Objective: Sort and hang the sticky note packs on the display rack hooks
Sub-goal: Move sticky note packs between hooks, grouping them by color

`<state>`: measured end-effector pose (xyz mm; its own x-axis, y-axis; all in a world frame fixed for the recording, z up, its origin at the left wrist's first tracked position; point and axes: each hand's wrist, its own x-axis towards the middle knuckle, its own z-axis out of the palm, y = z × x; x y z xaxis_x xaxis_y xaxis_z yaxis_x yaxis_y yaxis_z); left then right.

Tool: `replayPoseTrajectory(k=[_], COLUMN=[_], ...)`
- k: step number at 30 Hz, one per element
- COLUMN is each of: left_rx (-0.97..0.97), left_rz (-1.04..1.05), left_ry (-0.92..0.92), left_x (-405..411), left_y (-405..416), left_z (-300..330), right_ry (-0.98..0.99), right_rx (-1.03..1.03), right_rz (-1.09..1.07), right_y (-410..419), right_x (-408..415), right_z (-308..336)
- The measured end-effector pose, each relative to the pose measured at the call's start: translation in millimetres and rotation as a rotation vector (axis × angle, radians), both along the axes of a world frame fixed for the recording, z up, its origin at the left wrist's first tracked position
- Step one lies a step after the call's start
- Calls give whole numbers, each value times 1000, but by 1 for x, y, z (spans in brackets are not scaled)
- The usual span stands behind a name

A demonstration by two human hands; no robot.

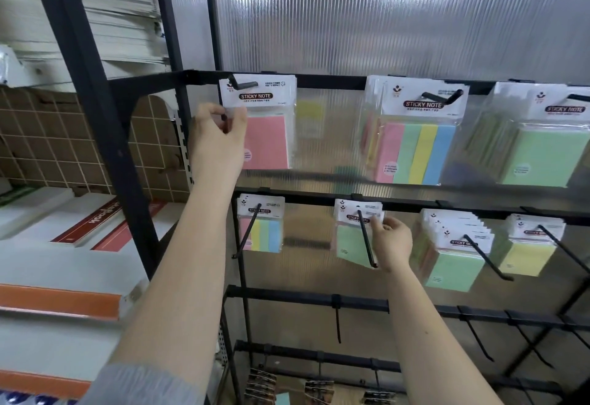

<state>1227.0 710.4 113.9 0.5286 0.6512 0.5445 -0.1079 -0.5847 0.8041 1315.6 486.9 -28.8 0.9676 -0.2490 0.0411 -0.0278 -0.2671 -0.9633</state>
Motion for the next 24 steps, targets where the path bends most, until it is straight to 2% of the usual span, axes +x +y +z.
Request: replayPoseTrajectory(k=[4,11,15,20,24], left_rx=[-6,-30,-111,-131,-196], left_rz=[22,-13,-44,-53,-147], left_ry=[47,144,295,544,600], left_x=[-4,-15,-11,11,23], left_y=[3,9,13,16,22], left_z=[-10,-41,-61,-83,-103], right_ry=[24,54,39,-76,-91], right_rx=[20,-141,-117,-308,-406], right_rz=[40,106,120,72,62], right_y=[-3,-8,-15,-18,-20], right_x=[-5,-34,-57,-79,-90], right_z=[-1,17,25,32,34])
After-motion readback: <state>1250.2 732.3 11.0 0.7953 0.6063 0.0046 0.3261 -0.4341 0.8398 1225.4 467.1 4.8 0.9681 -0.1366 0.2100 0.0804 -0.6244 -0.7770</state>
